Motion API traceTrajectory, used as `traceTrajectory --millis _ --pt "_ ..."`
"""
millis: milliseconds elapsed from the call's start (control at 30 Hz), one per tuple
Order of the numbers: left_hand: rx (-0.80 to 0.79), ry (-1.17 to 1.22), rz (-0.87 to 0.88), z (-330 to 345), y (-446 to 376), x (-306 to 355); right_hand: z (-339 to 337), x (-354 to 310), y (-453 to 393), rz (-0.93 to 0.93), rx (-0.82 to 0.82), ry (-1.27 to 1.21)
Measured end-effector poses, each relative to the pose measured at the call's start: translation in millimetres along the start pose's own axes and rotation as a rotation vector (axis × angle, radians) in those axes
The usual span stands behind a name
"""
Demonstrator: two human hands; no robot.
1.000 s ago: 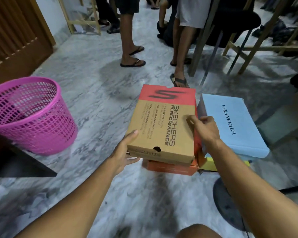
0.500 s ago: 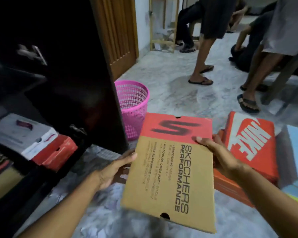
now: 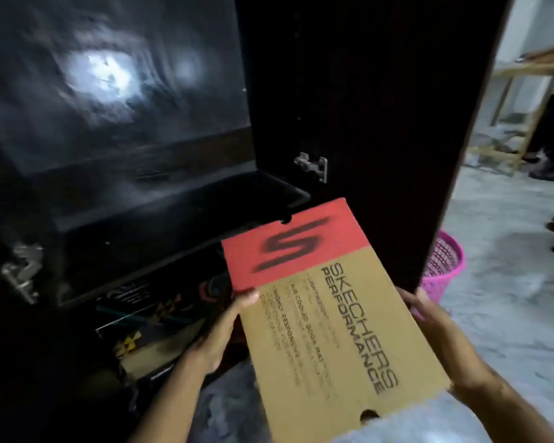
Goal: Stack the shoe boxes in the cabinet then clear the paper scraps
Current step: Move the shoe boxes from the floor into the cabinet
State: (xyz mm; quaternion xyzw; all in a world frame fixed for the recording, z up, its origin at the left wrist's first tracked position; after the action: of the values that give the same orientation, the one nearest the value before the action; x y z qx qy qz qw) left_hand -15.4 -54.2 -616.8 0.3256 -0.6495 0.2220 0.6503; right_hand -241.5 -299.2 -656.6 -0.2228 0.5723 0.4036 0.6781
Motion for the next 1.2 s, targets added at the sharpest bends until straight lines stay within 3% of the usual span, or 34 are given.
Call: traceTrajectory --millis 133,333,500,667,833,1033,1200 --pt "0.302 0.127 0.126 -49.2 -2.5 37.4 42.5 -4.5 -19.5 -0.049 0.044 -0.206" --pt "0.678 0.407 0.212 -90.6 -2.8 67.9 172.5 -33.0 -42.0 -0.215 -0.183 0.074" --pt "0.804 0.574 0.126 -121.4 -12.0 59.2 259.2 -58.5 -82.4 -0.294 -0.224 0.087" --pt "1.090 0.676 -0.007 -144.7 -10.4 46.8 306.0 -61.4 -122.3 -0.271 -0.217 0.129" --pt "1.121 0.769 -0.112 -153.1 -32.8 31.0 319.6 -71.1 -153.0 -0.261 -0.187 0.233" --pt "0.830 0.838 -0.074 -148.4 -48.0 61.7 338.9 -80.1 -194.5 -0.270 -0.185 0.352" --pt "0.785 0.806 -0.091 -154.1 -56.0 76.7 356.9 -79.8 -222.5 -0.214 -0.083 0.459"
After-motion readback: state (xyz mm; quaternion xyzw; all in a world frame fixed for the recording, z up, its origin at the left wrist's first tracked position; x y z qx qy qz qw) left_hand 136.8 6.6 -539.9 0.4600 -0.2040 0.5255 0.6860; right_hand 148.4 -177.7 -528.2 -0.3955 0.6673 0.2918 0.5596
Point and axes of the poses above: each hand's wrist, its own y-axis away from the middle knuckle, its own z-axis out of the palm, x = y × z, the point moved 5 cm from there along -y, towards the middle knuckle, and after that the axes turned 1 degree about -z, right-handed, at the moved point
